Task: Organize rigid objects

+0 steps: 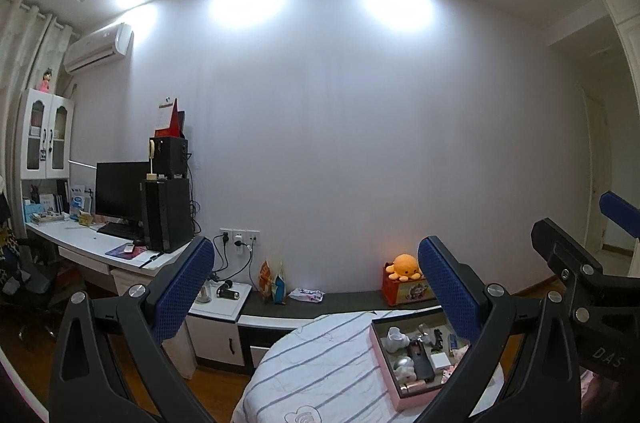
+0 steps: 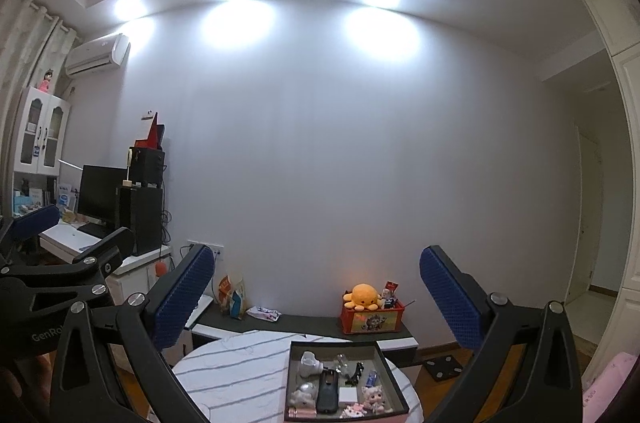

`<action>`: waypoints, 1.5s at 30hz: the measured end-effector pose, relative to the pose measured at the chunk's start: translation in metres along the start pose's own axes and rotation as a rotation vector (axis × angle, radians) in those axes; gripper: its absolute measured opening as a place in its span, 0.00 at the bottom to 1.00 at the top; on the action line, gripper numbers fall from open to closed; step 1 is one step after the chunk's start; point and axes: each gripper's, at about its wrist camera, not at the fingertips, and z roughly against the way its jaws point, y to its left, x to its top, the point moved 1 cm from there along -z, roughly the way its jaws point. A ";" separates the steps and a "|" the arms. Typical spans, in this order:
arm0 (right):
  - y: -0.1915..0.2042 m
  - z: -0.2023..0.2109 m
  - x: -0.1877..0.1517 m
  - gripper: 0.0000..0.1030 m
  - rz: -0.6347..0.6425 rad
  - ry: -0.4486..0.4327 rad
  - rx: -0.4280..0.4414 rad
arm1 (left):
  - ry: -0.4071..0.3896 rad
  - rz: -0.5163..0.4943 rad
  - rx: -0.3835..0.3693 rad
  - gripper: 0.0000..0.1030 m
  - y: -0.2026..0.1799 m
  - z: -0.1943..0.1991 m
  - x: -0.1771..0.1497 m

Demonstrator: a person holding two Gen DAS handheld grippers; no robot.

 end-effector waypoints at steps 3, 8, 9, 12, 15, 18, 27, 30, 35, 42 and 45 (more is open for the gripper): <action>0.000 -0.004 0.001 1.00 -0.005 -0.007 0.007 | -0.017 0.001 0.012 1.00 0.001 -0.004 0.002; 0.002 -0.004 0.000 1.00 0.002 -0.041 -0.010 | -0.045 0.001 0.024 1.00 0.003 -0.007 0.002; 0.002 -0.003 -0.001 1.00 0.000 -0.048 -0.011 | -0.044 -0.001 0.024 1.00 0.003 -0.007 0.001; 0.002 -0.006 -0.002 1.00 -0.006 -0.038 -0.006 | -0.039 -0.014 0.033 1.00 0.002 -0.008 -0.001; 0.001 -0.009 -0.004 1.00 -0.014 -0.025 -0.002 | -0.032 -0.025 0.040 1.00 0.002 -0.009 -0.002; 0.002 -0.009 -0.005 1.00 -0.018 -0.020 -0.001 | -0.026 -0.030 0.044 1.00 0.002 -0.009 -0.004; 0.005 -0.011 -0.007 1.00 -0.017 -0.002 -0.003 | -0.002 -0.024 0.039 1.00 0.004 -0.011 -0.007; 0.005 -0.011 -0.008 1.00 -0.014 0.001 -0.009 | 0.008 -0.020 0.027 1.00 0.004 -0.013 -0.009; 0.006 -0.012 -0.010 1.00 -0.011 0.013 0.000 | 0.002 -0.013 0.040 1.00 0.005 -0.011 -0.010; 0.008 -0.011 -0.012 1.00 0.000 0.019 -0.007 | -0.014 -0.022 0.048 1.00 0.005 -0.009 -0.011; 0.009 -0.011 -0.013 1.00 0.004 0.021 -0.013 | -0.008 -0.020 0.032 1.00 0.005 -0.012 -0.013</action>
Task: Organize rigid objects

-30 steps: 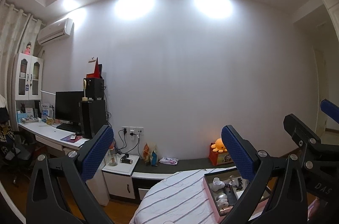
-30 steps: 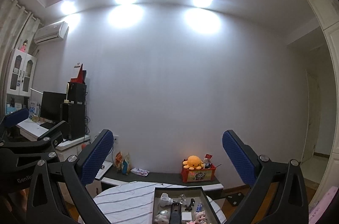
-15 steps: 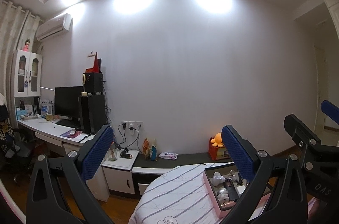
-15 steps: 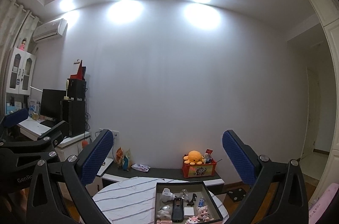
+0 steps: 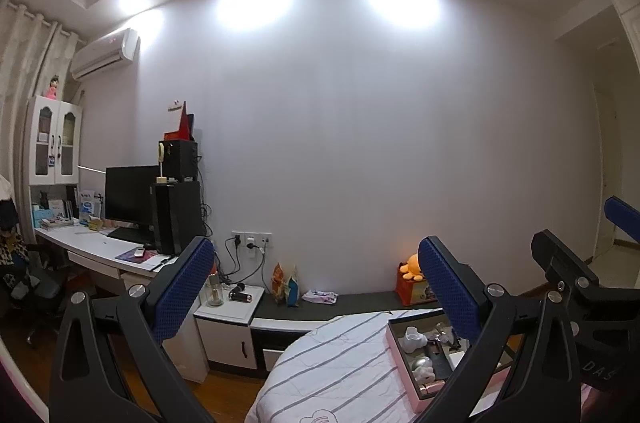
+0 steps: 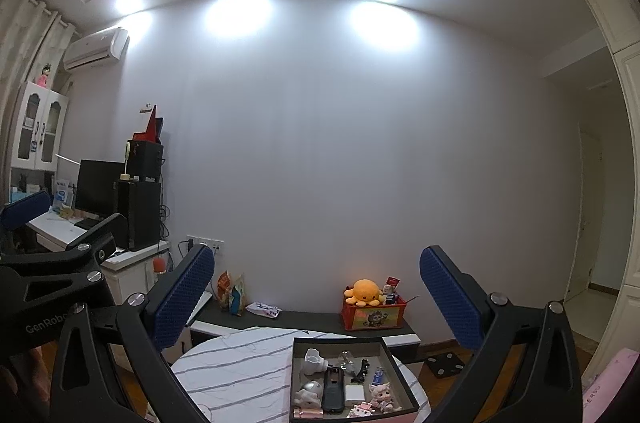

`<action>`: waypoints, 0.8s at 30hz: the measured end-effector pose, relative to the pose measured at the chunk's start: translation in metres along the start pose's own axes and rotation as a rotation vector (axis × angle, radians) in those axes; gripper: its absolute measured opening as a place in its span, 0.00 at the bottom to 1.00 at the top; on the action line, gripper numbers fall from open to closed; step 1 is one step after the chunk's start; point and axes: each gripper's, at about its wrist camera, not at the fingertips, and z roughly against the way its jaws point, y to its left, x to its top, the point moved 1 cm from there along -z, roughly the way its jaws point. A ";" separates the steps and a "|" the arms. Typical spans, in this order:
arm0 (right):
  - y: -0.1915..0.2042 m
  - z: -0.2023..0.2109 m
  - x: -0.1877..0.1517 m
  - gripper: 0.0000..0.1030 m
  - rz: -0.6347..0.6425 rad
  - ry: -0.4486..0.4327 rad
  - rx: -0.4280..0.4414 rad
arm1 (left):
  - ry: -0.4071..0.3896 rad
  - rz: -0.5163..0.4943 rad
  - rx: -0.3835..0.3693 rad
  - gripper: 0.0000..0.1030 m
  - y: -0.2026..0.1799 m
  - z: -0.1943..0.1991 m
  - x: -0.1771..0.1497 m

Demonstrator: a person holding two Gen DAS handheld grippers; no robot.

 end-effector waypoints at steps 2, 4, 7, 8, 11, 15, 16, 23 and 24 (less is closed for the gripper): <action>0.000 -0.001 -0.001 1.00 0.002 0.002 -0.005 | 0.000 0.002 -0.007 1.00 0.000 -0.001 -0.002; -0.001 -0.001 -0.002 1.00 0.002 0.007 -0.011 | -0.009 0.002 -0.013 1.00 0.000 -0.001 -0.003; -0.001 -0.002 -0.004 1.00 0.001 0.011 -0.013 | -0.008 0.001 -0.025 1.00 -0.001 -0.003 -0.005; -0.002 -0.003 -0.004 1.00 0.001 0.014 -0.015 | -0.004 -0.002 -0.027 1.00 -0.002 -0.005 -0.005; -0.001 -0.005 -0.006 1.00 -0.002 0.023 -0.014 | 0.003 -0.004 -0.024 1.00 -0.002 -0.007 -0.006; 0.000 -0.006 -0.007 1.00 0.001 0.028 -0.014 | 0.007 -0.009 -0.020 1.00 -0.003 -0.008 -0.007; 0.000 -0.007 -0.007 1.00 0.002 0.028 -0.014 | 0.009 -0.008 -0.019 1.00 -0.003 -0.009 -0.007; 0.000 -0.010 -0.009 1.00 0.002 0.036 -0.011 | 0.013 -0.014 -0.015 1.00 -0.003 -0.010 -0.009; 0.000 -0.010 -0.009 1.00 0.002 0.038 -0.012 | 0.014 -0.015 -0.013 1.00 -0.004 -0.009 -0.009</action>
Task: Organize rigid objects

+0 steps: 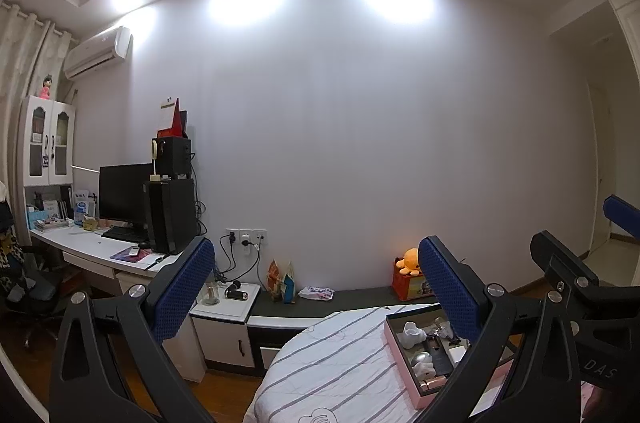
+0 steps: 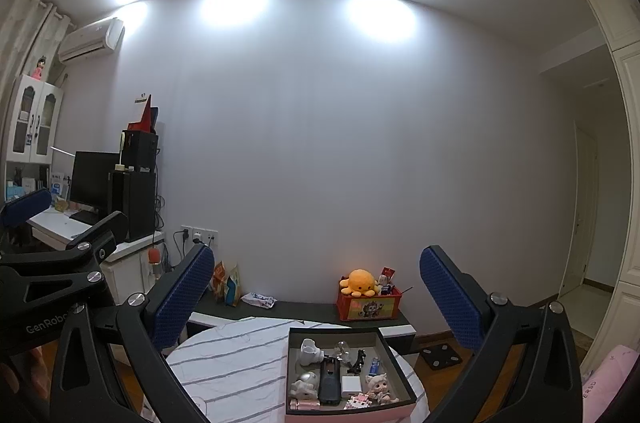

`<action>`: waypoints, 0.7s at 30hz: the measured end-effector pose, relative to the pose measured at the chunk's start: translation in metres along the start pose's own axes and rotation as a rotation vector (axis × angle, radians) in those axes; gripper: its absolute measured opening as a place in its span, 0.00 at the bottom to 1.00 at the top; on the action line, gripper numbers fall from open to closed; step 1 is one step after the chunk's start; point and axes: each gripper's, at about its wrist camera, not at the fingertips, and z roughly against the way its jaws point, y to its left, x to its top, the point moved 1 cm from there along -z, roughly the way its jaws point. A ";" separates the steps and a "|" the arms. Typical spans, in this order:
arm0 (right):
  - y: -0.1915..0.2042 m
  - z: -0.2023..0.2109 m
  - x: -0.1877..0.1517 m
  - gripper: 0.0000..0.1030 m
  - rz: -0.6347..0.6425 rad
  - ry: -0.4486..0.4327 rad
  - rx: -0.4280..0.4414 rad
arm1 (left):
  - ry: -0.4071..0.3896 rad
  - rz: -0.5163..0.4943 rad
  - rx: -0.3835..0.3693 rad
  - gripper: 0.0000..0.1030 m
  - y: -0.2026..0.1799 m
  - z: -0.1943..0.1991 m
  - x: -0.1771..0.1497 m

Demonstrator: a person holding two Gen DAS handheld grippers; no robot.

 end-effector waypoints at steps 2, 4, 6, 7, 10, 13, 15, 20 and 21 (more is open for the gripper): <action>0.000 -0.001 -0.001 1.00 0.000 0.003 0.000 | 0.001 -0.002 0.002 1.00 0.000 0.000 -0.001; 0.000 -0.002 -0.001 1.00 0.000 0.005 0.000 | 0.003 -0.002 0.004 1.00 0.000 0.000 -0.001; 0.000 -0.002 -0.001 1.00 -0.001 0.005 0.001 | 0.004 -0.002 0.005 1.00 0.000 -0.001 -0.001; 0.000 -0.002 -0.002 1.00 -0.001 0.005 0.002 | 0.005 -0.002 0.004 1.00 0.000 -0.001 -0.001; 0.000 -0.003 -0.002 1.00 0.000 0.007 0.001 | 0.007 -0.001 0.005 1.00 0.000 -0.002 -0.001; 0.000 -0.003 -0.003 1.00 0.000 0.009 0.000 | 0.008 -0.002 0.005 1.00 0.000 -0.002 -0.001; 0.000 -0.003 -0.003 1.00 0.000 0.009 0.002 | 0.006 -0.003 0.006 1.00 0.000 -0.003 0.000; 0.000 -0.003 -0.004 1.00 0.001 0.011 -0.002 | 0.010 -0.003 0.005 1.00 0.001 -0.004 -0.001; 0.001 -0.002 -0.004 1.00 0.001 0.011 -0.003 | 0.010 -0.003 0.004 1.00 0.001 -0.004 -0.001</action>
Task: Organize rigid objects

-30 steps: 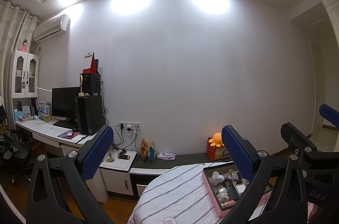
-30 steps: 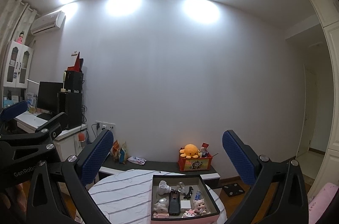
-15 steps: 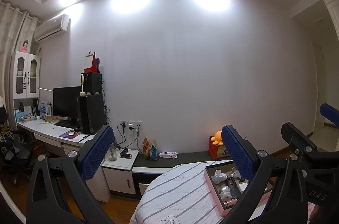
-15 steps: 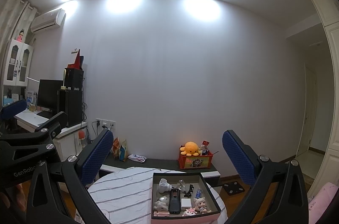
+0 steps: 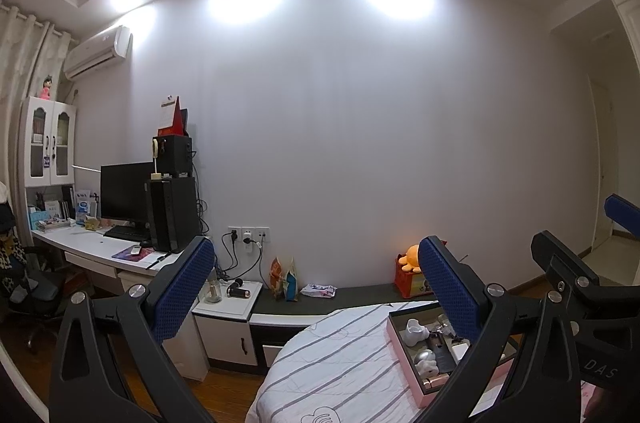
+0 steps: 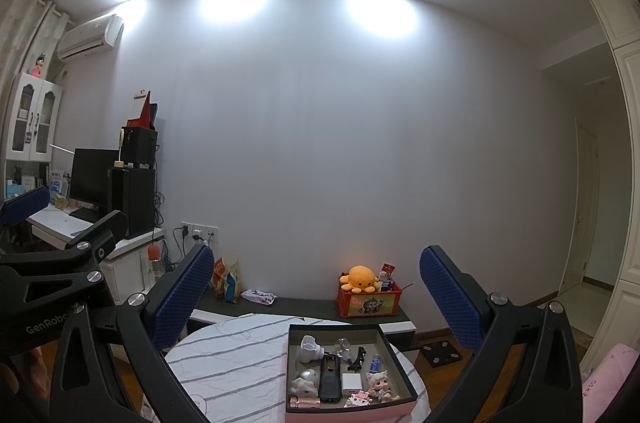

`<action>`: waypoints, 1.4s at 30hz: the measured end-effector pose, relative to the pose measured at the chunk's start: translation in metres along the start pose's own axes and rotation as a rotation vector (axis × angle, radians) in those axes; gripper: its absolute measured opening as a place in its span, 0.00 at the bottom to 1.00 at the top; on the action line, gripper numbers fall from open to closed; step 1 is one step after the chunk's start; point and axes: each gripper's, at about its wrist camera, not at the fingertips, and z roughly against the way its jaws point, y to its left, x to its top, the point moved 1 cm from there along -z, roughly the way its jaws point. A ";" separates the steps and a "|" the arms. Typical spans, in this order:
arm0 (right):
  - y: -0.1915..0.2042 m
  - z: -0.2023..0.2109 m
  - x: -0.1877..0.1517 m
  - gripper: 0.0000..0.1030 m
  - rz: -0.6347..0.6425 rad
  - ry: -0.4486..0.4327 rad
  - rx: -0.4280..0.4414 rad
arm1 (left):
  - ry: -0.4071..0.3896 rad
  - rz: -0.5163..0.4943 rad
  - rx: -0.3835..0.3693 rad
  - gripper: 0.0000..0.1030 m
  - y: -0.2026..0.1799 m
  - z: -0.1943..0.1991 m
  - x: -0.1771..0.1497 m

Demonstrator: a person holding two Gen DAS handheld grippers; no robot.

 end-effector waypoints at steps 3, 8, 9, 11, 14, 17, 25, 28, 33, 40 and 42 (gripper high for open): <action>0.001 0.000 -0.001 1.00 0.001 0.003 -0.004 | 0.002 -0.002 -0.003 1.00 0.001 -0.001 -0.001; 0.000 -0.001 -0.003 1.00 0.002 0.015 -0.016 | 0.010 -0.003 -0.015 1.00 0.000 -0.003 -0.004; 0.000 -0.001 -0.004 1.00 0.002 0.018 -0.017 | 0.013 -0.004 -0.018 1.00 0.000 -0.003 -0.004; -0.001 -0.002 -0.005 1.00 0.003 0.028 -0.020 | 0.021 -0.007 -0.022 1.00 -0.001 -0.005 -0.006; -0.002 -0.005 -0.006 1.00 0.004 0.040 -0.023 | 0.032 -0.006 -0.027 1.00 -0.003 -0.007 -0.008; -0.002 -0.006 -0.008 1.00 0.004 0.050 -0.024 | 0.039 -0.011 -0.027 1.00 -0.004 -0.008 -0.009; -0.004 -0.011 -0.010 1.00 0.003 0.072 -0.025 | 0.057 -0.019 -0.029 1.00 -0.007 -0.013 -0.011; -0.005 -0.012 -0.011 1.00 0.002 0.075 -0.028 | 0.060 -0.024 -0.026 1.00 -0.008 -0.014 -0.012; -0.005 -0.012 -0.010 1.00 -0.002 0.076 -0.022 | 0.058 -0.031 -0.019 1.00 -0.008 -0.012 -0.010; -0.005 -0.011 -0.009 1.00 -0.001 0.075 -0.023 | 0.057 -0.034 -0.015 1.00 -0.008 -0.013 -0.009; -0.004 -0.011 -0.009 1.00 -0.001 0.077 -0.024 | 0.059 -0.035 -0.013 1.00 -0.008 -0.013 -0.009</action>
